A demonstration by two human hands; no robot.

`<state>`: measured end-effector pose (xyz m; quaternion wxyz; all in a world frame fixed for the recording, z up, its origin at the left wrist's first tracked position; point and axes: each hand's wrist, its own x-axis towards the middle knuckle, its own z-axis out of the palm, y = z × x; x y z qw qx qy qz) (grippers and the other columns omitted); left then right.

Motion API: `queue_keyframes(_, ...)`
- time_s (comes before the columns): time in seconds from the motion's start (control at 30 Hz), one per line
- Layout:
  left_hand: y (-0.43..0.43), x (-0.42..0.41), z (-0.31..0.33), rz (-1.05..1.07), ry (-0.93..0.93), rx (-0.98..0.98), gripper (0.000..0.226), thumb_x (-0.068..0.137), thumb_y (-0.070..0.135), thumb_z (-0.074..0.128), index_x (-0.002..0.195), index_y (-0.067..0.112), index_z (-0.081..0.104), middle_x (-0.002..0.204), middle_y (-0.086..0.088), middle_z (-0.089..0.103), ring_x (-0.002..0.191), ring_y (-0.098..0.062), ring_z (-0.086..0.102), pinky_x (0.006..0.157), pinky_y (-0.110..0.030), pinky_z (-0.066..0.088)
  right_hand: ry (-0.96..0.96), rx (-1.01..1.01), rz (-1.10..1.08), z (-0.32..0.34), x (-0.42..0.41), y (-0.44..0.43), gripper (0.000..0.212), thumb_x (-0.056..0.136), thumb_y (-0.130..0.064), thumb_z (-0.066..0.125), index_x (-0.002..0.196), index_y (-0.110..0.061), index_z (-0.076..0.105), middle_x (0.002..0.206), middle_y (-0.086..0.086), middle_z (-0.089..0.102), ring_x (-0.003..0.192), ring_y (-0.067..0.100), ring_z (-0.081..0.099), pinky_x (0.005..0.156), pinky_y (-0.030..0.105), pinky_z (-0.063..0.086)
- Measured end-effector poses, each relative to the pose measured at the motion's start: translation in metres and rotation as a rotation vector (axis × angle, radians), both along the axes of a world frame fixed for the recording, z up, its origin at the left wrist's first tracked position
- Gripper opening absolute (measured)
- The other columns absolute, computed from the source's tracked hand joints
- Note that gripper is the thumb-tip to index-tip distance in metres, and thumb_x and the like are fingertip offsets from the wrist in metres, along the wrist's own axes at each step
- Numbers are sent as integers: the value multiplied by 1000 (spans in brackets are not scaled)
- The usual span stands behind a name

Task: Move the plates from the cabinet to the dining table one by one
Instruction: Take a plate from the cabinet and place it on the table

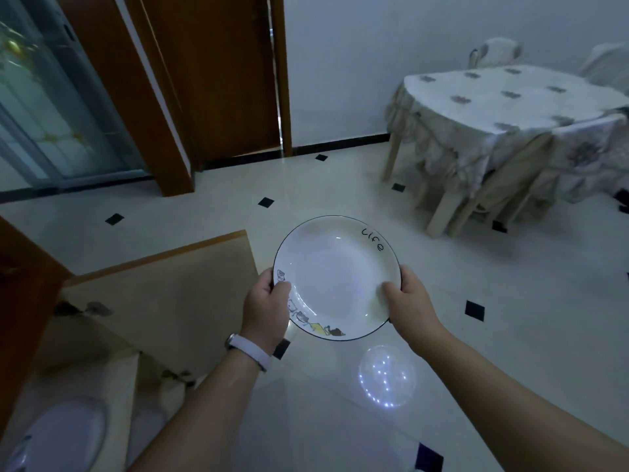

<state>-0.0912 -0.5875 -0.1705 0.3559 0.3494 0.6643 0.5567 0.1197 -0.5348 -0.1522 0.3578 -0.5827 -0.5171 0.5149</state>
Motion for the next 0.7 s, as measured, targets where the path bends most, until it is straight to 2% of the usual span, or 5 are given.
queue_keyframes(0.1,17,38,5,-34,30,19,16,83,11,51,75,-2,50,55,0,42,52,-16,35,53,-29,31,22,14,-53,2,39,9,29,86,-6,44,93,-29,60,83,-3,66,64,15,57,57,29,45)
queue_keyframes(0.2,37,79,10,-66,42,45,16,77,19,50,70,4,48,55,4,41,54,-15,34,53,-29,31,41,24,-74,1,82,19,29,86,-7,45,93,-30,61,82,-4,67,65,15,58,57,29,44)
queue_keyframes(0.5,104,234,25,-179,-78,86,20,75,18,50,82,0,55,69,-9,50,64,-20,42,59,-35,38,60,87,-170,17,240,66,32,82,-9,44,100,-27,64,90,-2,70,76,19,64,62,33,50)
queue_keyframes(0.6,124,286,29,-171,-133,97,17,73,18,51,80,6,60,72,-8,56,66,-20,47,62,-35,40,72,64,-190,22,289,84,34,74,-17,42,99,-26,64,90,3,69,74,23,61,60,32,48)
queue_keyframes(0.7,143,328,36,-187,-182,97,14,71,18,52,76,12,63,75,-8,59,70,-21,50,65,-37,42,90,58,-215,30,330,98,33,76,-14,42,100,-22,63,82,3,65,64,21,54,52,25,43)
